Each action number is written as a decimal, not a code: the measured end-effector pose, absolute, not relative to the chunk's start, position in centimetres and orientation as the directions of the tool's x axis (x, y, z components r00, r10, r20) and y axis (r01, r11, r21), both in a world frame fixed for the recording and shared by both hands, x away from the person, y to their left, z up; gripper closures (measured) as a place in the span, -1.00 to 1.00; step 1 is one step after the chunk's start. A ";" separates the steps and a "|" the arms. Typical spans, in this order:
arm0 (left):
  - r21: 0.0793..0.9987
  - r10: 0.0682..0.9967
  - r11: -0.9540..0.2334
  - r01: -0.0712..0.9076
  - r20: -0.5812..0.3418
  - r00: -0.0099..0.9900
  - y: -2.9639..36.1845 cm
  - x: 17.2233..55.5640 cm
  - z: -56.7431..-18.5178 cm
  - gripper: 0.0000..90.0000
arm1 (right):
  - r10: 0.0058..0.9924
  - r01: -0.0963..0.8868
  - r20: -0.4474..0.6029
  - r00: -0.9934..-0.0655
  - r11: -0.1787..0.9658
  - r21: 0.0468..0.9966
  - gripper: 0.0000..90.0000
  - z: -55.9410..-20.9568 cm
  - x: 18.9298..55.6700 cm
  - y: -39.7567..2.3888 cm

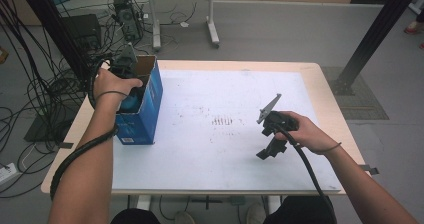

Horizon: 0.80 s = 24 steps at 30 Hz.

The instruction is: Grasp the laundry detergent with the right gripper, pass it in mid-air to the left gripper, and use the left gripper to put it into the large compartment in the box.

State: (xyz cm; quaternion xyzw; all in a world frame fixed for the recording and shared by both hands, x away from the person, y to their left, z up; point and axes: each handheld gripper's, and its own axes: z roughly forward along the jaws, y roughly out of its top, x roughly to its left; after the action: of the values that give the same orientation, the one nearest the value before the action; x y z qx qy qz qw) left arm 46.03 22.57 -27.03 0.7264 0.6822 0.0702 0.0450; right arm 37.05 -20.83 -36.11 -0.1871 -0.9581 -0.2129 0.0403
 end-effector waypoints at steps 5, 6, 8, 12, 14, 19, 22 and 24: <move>0.160 0.998 -0.063 0.985 0.038 0.057 22.6 46.0 -27.0 -0.17 | 0.342 0.376 0.156 -0.927 0.840 0.392 -0.91 -36.1 37.1 -20.8; 0.162 0.998 -0.063 0.985 0.038 0.057 22.6 46.0 -27.0 -0.17 | 0.341 0.375 0.156 -0.927 0.840 0.393 -0.91 -36.1 37.1 -20.8; 0.164 0.998 -0.060 0.985 0.037 0.055 22.7 46.0 -27.0 -0.17 | 0.342 0.376 0.156 -0.927 0.839 0.393 -0.91 -36.1 37.1 -20.9; 0.162 0.998 -0.056 0.985 0.034 0.051 22.7 46.0 -27.0 -0.17 | 0.348 0.381 0.156 -0.925 0.836 0.395 -0.91 -36.0 37.0 -20.9; 0.164 0.998 -0.053 0.985 0.033 0.048 22.8 46.0 -27.0 -0.17 | 0.342 0.373 0.150 -0.928 0.837 0.400 -0.91 -36.0 37.1 -20.9; 0.163 0.998 -0.052 0.985 0.032 0.047 22.8 45.9 -27.0 -0.17 | 0.345 0.376 0.150 -0.927 0.837 0.398 -0.91 -35.9 37.0 -20.9; 0.165 0.998 -0.051 0.985 0.034 0.046 22.8 45.9 -27.0 -0.17 | 0.351 0.380 0.147 -0.925 0.834 0.401 -0.91 -35.9 37.0 -21.0; 0.165 0.998 -0.050 0.985 0.035 0.044 22.7 45.9 -27.0 -0.17 | 0.351 0.381 0.147 -0.925 0.833 0.402 -0.91 -35.8 36.9 -21.0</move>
State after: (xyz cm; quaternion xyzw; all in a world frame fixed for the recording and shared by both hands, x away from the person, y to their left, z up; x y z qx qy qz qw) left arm 45.94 22.73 -27.03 0.7211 0.6877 0.0696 0.0479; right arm 36.94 -21.00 -35.82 -0.1913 -0.9567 -0.2167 0.0337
